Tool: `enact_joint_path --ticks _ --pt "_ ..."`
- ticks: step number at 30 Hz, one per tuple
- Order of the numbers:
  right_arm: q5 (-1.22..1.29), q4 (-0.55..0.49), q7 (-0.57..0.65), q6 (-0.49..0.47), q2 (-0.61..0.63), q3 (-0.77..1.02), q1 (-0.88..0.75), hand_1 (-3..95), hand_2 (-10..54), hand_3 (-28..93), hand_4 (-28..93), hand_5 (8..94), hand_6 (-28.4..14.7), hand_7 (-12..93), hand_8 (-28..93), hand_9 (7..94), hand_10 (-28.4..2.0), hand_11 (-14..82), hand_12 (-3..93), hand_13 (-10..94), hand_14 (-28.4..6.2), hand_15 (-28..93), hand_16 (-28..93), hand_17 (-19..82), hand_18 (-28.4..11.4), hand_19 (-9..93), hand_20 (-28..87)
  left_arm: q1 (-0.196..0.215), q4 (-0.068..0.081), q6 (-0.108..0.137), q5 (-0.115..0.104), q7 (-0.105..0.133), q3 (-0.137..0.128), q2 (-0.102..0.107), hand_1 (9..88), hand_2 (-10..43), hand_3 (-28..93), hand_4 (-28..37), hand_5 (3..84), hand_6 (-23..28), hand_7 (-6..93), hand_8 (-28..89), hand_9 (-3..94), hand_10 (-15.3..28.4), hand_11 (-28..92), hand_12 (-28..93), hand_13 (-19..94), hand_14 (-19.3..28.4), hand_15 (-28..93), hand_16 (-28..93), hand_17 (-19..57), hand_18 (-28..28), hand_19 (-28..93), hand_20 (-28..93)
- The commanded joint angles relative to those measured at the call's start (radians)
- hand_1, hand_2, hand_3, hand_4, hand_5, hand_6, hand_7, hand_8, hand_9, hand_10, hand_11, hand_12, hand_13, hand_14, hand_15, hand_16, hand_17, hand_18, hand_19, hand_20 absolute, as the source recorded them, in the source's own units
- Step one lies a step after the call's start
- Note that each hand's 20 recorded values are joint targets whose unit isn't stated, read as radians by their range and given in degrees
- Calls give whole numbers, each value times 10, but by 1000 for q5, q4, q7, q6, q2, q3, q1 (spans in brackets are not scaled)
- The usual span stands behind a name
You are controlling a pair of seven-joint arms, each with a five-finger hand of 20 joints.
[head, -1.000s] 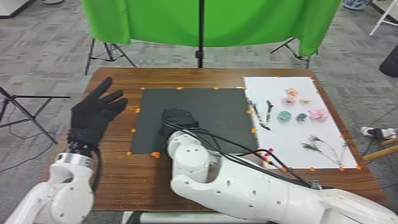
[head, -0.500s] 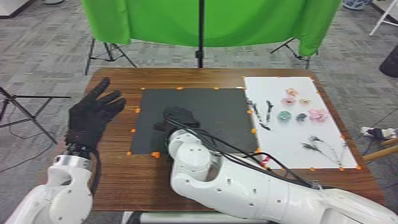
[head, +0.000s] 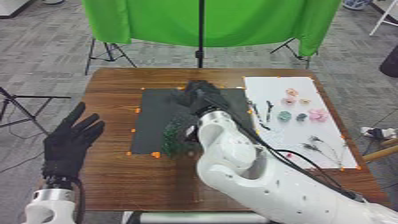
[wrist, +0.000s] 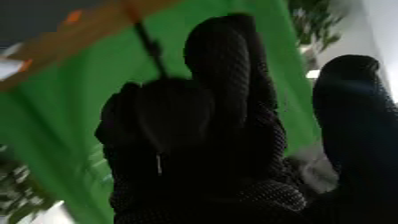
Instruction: Arrange flowers
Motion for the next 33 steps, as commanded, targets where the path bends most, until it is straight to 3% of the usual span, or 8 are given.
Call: enact_joint_path --ticks 1,4,7,14,22,25,33 --pt "-31 -175 73 66 363 309 -287 308 8 683 -255 735 -60 130 -112 785 -169 450 211 729 -125 723 186 370 -264 928 250 32 4 17 -16 28 9 -7 183 68 797 -283 334 60 65 -78 313 190 211 109 198 267 516 -95 -80 284 559 -4" --pt "-31 -212 104 74 412 457 -436 315 0 698 -252 716 -63 128 -111 765 -176 451 207 713 -132 728 183 358 -266 930 229 48 -2 22 -22 44 5 0 183 68 797 -283 334 60 65 -78 313 189 211 109 198 267 515 -95 -79 284 558 -4" --pt "37 -236 52 103 435 536 -529 320 0 710 -251 714 -64 129 -111 762 -176 455 204 708 -133 732 178 354 -266 931 222 66 -7 32 -30 51 2 10 182 68 798 -283 334 60 66 -78 313 189 209 109 198 267 515 -95 -80 284 558 -4" --pt "142 -249 -129 57 409 455 -524 262 83 724 -246 704 -52 136 -113 748 -181 479 213 685 -146 757 185 320 -266 931 235 68 -6 36 -38 72 15 13 182 68 798 -283 335 61 66 -78 314 190 211 109 198 267 515 -95 -80 284 558 -3" --pt "150 -241 -226 -46 353 236 -396 235 96 741 -240 693 -37 133 -115 735 -186 493 216 679 -152 765 187 314 -268 929 247 55 -3 28 -33 56 15 13 183 68 798 -283 334 61 65 -78 313 190 212 109 198 267 516 -94 -80 284 558 -1" --pt "134 -221 -232 -41 329 160 -341 234 96 743 -240 694 -34 132 -115 734 -186 496 216 679 -152 768 186 313 -268 927 252 52 -2 28 -32 59 16 14 184 68 798 -283 334 61 66 -78 313 190 213 109 198 268 516 -95 -80 284 558 -1" --pt "123 -141 -234 -93 234 63 -245 233 96 745 -240 690 -31 131 -115 730 -186 502 217 677 -151 773 187 314 -269 925 262 43 -1 20 -21 30 6 -2 184 68 799 -283 334 61 66 -78 313 189 212 108 197 268 516 -96 -79 284 558 -1"
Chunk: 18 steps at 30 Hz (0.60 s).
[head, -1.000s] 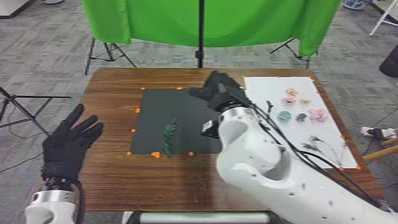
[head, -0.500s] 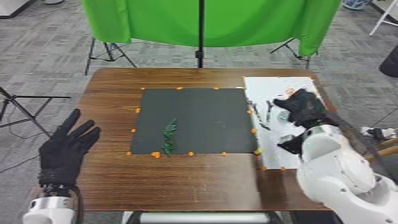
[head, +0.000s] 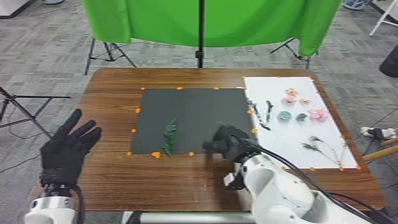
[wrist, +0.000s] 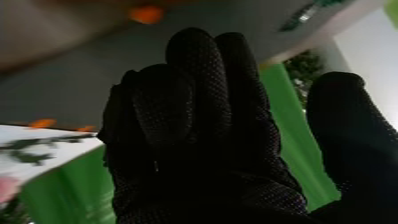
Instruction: Arrange flowers
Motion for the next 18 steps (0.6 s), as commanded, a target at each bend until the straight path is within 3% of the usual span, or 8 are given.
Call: enact_joint_path --ticks 1,5,6,12,18 --pt "-19 67 -27 -52 -102 -48 88 233 96 746 -240 690 -31 131 -115 729 -186 503 217 677 -151 773 187 314 -269 926 262 -7 4 -6 11 -37 -7 -18 185 68 799 -283 334 61 66 -78 313 189 212 108 197 268 516 -96 -79 284 559 -1" --pt "-21 114 -35 -85 -144 -99 133 234 95 746 -241 688 -30 132 -115 727 -187 504 217 676 -151 774 187 314 -269 925 265 -20 8 -10 13 -40 -4 -20 185 68 798 -283 335 61 66 -78 314 190 212 108 198 268 517 -95 -80 284 558 -1" --pt "-21 130 -34 -95 -159 -113 143 233 95 746 -241 688 -30 131 -115 727 -187 504 217 676 -151 774 186 314 -269 925 265 -28 10 -13 17 -52 -4 -25 185 68 798 -283 334 61 67 -78 314 190 212 108 198 268 517 -95 -80 284 558 -2" --pt "-23 191 -42 -119 -215 -175 203 234 94 748 -242 688 -29 131 -115 724 -187 507 216 676 -151 776 185 314 -270 925 269 -38 16 -14 13 -38 1 -12 185 68 798 -283 334 61 67 -78 313 190 212 108 198 267 516 -95 -79 284 559 -2" --pt "-37 249 -63 -127 -270 -251 264 234 94 749 -242 689 -28 129 -115 722 -188 507 216 675 -150 777 185 314 -269 925 271 -67 28 -29 20 -51 11 -17 186 68 797 -283 334 61 67 -78 313 189 212 109 198 267 516 -95 -80 284 559 -2"
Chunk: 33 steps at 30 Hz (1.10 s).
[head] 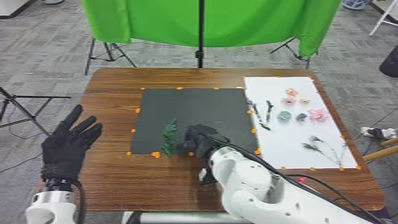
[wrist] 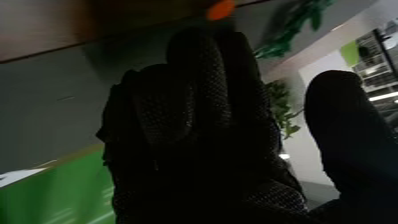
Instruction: Arrange flowers
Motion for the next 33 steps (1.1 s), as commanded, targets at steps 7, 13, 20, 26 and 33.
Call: enact_joint_path --ticks 7,13,20,26,33 --pt "-22 78 -24 -35 -94 -120 83 235 94 749 -242 689 -27 128 -114 720 -186 509 215 675 -148 778 183 314 -269 925 272 -45 26 -33 21 -37 15 -10 185 68 799 -283 334 61 67 -78 313 190 213 109 198 267 516 -95 -80 284 559 -1" --pt "-65 64 -6 -28 -73 -123 72 235 94 749 -243 691 -26 129 -114 720 -187 509 214 674 -148 778 183 315 -269 925 273 -32 21 -27 19 -35 7 -12 185 68 799 -283 334 61 66 -78 313 190 213 108 198 267 516 -95 -80 284 559 -1" --pt "-92 -21 88 42 45 -125 88 215 87 751 -236 732 -43 147 -112 751 -183 503 211 706 -141 777 182 344 -274 931 289 2 10 -11 10 -23 -2 -11 185 68 798 -283 334 61 67 -78 313 189 213 108 198 268 516 -95 -80 284 560 -1" --pt "-96 -125 122 78 163 75 -24 212 78 749 -232 751 -50 163 -110 761 -181 498 214 716 -137 775 186 360 -276 932 305 30 0 -2 6 -5 -11 -9 185 68 799 -283 335 61 67 -78 314 190 213 108 198 268 516 -95 -80 284 559 -1" --pt "-130 -252 210 175 362 449 -296 248 53 739 -228 714 -58 156 -114 725 -193 444 198 672 -146 750 178 323 -274 910 254 42 -6 9 -4 25 -4 4 185 68 799 -283 334 61 67 -78 313 189 212 108 197 268 516 -95 -80 284 559 -1"
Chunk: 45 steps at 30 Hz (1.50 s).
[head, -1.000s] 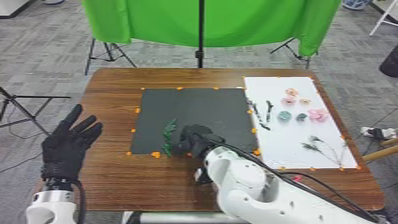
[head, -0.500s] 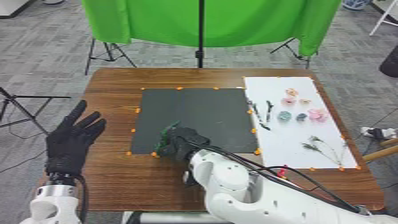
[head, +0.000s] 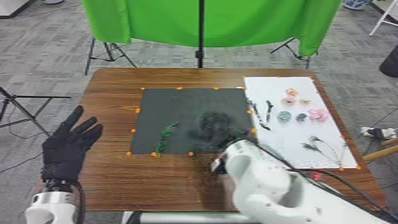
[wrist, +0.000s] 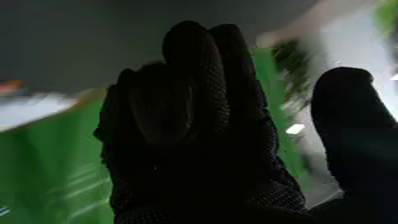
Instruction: Arrange flowers
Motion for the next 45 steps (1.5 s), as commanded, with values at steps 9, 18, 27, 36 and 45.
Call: enact_joint_path --ticks 9,18,27,36,45 --pt "-126 -61 246 159 353 730 -582 280 15 752 -230 666 -60 149 -114 685 -194 436 191 644 -149 743 164 302 -270 899 226 45 -14 34 -30 65 6 25 184 68 798 -283 334 61 68 -78 313 189 212 108 198 267 516 -95 -80 284 559 -1" --pt "-99 -53 266 55 375 832 -754 285 -11 763 -239 637 -67 151 -116 648 -197 448 187 620 -153 751 153 288 -271 898 213 35 -10 33 -34 68 9 28 183 67 799 -283 334 61 67 -78 313 189 212 109 198 267 516 -95 -80 284 558 -1" --pt "-83 -54 226 4 371 857 -825 294 -50 770 -245 620 -62 154 -118 623 -200 443 182 598 -154 751 146 259 -271 876 218 36 -9 34 -35 66 10 27 184 67 799 -283 334 61 66 -78 313 189 212 109 197 268 516 -95 -80 284 558 0" --pt "-142 20 239 -11 403 665 -673 339 -64 767 -252 650 -42 166 -121 645 -184 449 182 614 -143 747 143 272 -264 872 234 33 -6 32 -37 66 14 27 186 66 800 -283 334 61 66 -78 313 190 212 109 198 268 516 -95 -80 284 559 0" --pt "-234 53 275 16 424 570 -610 528 -78 675 -281 834 -15 203 23 798 -125 435 244 734 -90 716 178 360 -234 915 248 42 -9 36 -41 73 11 30 187 67 799 -283 334 61 67 -78 313 190 212 109 198 267 517 -95 -80 284 558 0"
